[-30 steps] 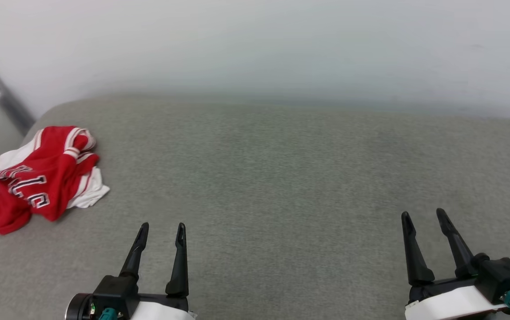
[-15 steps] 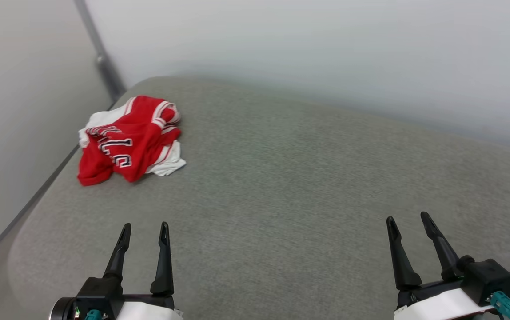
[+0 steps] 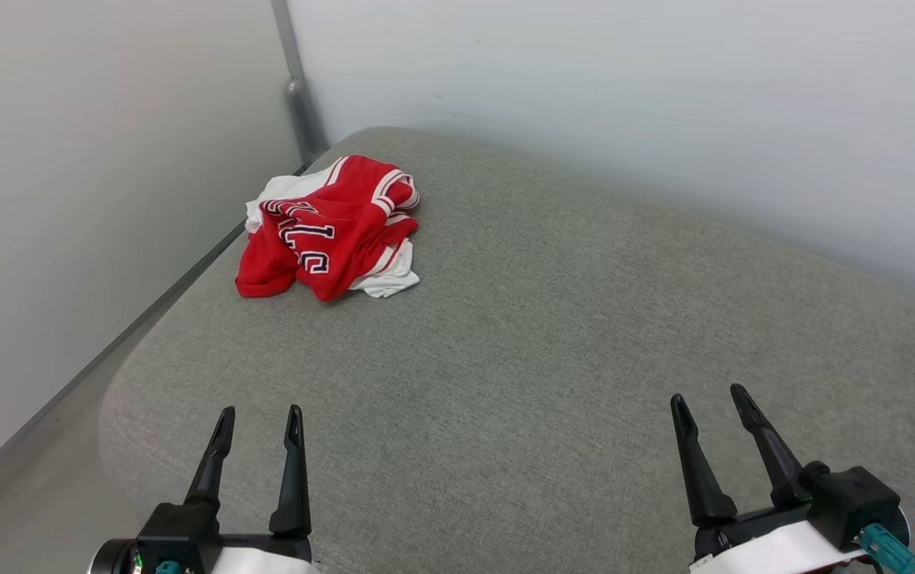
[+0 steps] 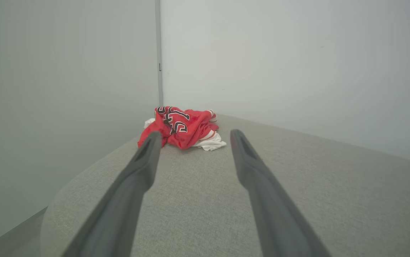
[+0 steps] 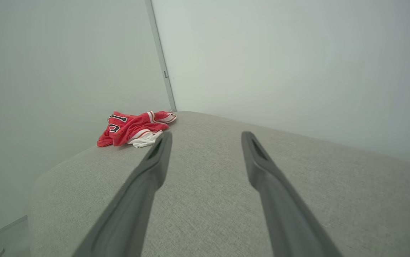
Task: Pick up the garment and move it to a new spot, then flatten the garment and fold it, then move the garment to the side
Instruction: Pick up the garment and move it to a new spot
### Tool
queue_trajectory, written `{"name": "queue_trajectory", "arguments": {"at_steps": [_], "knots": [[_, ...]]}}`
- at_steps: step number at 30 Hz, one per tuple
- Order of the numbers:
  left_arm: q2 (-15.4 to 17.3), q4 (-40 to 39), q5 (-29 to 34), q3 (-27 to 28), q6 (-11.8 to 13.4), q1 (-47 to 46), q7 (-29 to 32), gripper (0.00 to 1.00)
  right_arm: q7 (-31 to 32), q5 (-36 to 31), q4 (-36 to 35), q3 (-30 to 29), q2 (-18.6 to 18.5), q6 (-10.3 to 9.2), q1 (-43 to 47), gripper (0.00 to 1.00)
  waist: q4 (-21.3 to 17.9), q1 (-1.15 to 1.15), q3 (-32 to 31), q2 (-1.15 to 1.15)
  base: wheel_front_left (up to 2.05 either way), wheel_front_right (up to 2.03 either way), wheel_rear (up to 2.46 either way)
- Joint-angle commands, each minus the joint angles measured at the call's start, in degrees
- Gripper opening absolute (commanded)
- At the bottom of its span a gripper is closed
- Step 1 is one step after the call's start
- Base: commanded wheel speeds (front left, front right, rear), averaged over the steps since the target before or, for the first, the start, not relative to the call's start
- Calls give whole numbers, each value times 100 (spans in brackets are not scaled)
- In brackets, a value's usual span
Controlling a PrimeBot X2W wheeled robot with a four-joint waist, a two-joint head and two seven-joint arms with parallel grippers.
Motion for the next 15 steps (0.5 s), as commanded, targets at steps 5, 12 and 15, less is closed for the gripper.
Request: {"name": "queue_trajectory", "arguments": {"at_steps": [5,12,15], "knots": [[-6,-21,41,15,4,56,-16,100,-14,20,26,10,5,-2,6,100,64,0,-38,0,0,0,0],[-6,-15,84,33,-39,33,-16,100,-14,77,45,-29,5,-2,19,100,50,0,-43,0,0,0,0],[-5,-4,92,27,-67,23,-16,100,-14,142,18,-86,5,-2,15,100,20,0,-21,0,0,0,0]]}}
